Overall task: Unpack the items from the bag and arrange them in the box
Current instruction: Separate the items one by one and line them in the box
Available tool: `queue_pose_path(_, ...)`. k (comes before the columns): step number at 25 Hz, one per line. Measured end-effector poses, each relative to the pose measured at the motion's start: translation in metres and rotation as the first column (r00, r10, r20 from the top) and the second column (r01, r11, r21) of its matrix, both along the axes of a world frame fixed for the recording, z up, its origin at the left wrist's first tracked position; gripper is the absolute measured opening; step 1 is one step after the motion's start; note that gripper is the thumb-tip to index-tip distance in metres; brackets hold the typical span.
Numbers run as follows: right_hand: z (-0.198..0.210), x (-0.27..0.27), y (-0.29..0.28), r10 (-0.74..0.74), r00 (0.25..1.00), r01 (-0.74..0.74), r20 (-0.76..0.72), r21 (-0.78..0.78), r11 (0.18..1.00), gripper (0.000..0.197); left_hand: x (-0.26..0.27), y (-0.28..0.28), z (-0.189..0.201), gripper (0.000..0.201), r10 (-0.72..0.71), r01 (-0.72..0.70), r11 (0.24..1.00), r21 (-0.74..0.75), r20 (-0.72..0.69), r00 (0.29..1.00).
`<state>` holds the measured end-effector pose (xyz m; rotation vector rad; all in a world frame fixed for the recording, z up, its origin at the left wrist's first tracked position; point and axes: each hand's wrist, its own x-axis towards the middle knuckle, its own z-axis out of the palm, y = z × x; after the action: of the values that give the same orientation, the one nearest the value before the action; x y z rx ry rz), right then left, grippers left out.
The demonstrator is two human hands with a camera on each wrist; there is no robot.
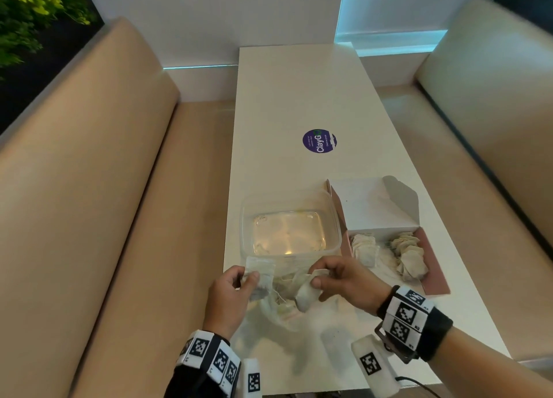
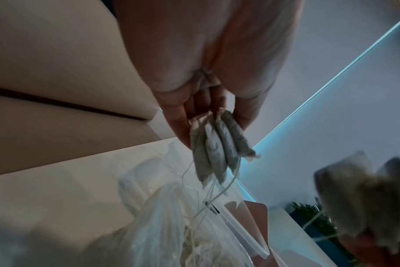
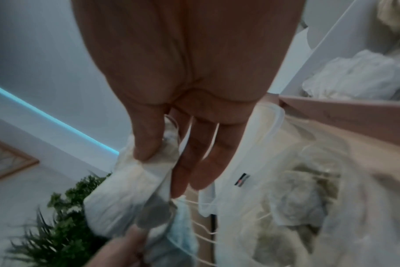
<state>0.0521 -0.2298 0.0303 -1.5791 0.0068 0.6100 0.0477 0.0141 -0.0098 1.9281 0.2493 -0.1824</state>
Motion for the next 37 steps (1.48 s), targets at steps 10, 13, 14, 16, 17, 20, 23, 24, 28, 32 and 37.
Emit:
queue_pose_path(10,-0.004,0.009,0.020,-0.103,0.989,0.126,0.106,-0.230,0.965,0.004,-0.008,-0.037,0.004,0.016,-0.197,0.129,0.912,-0.390,-0.138,0.971)
queue_pose_path(13,-0.007,0.005,0.021,-0.042,0.981,0.106,0.189,-0.340,0.935,0.005,-0.009,-0.040,0.001,0.023,-0.189,0.100,0.906,-0.411,-0.181,0.965)
queue_pose_path(14,-0.007,0.005,0.022,-0.037,0.981,0.101,0.188,-0.345,0.933,0.004,-0.010,-0.040,0.000,0.022,-0.196,0.115,0.914,-0.388,-0.175,0.965)
queue_pose_path(16,-0.006,0.005,0.020,-0.020,0.987,0.074,0.162,-0.335,0.939,0.003,-0.010,-0.040,-0.003,0.022,-0.210,0.143,0.927,-0.348,-0.163,0.964)
queue_pose_path(17,-0.005,0.005,0.018,-0.004,0.988,0.057,0.156,-0.333,0.941,0.005,-0.010,-0.039,-0.004,0.021,-0.213,0.150,0.929,-0.338,-0.158,0.964)
queue_pose_path(20,-0.001,0.007,0.010,0.004,0.990,0.040,0.144,-0.300,0.953,0.005,-0.008,-0.040,-0.004,0.018,-0.205,0.147,0.929,-0.340,-0.144,0.968)
queue_pose_path(23,0.008,0.006,0.002,-0.017,0.992,0.052,0.124,-0.285,0.957,0.009,-0.006,-0.043,-0.004,0.019,-0.185,0.125,0.925,-0.360,-0.139,0.973)
queue_pose_path(24,0.011,0.005,-0.004,-0.020,0.993,0.054,0.119,-0.289,0.956,0.009,-0.004,-0.043,-0.005,0.020,-0.182,0.123,0.924,-0.363,-0.135,0.974)
queue_pose_path(28,0.027,0.003,-0.046,-0.076,0.992,0.103,0.103,-0.290,0.951,0.006,0.003,-0.047,-0.009,0.020,-0.165,0.113,0.929,-0.352,-0.124,0.978)
queue_pose_path(32,0.033,0.007,-0.113,-0.233,0.966,0.256,0.107,-0.340,0.905,0.005,0.006,-0.050,-0.007,0.022,-0.158,0.081,0.902,-0.425,-0.150,0.976)
queue_pose_path(37,-0.009,0.020,-0.183,-0.205,0.972,0.225,0.111,-0.675,0.702,0.011,0.006,-0.062,0.001,0.016,-0.145,-0.002,0.825,-0.565,-0.216,0.966)
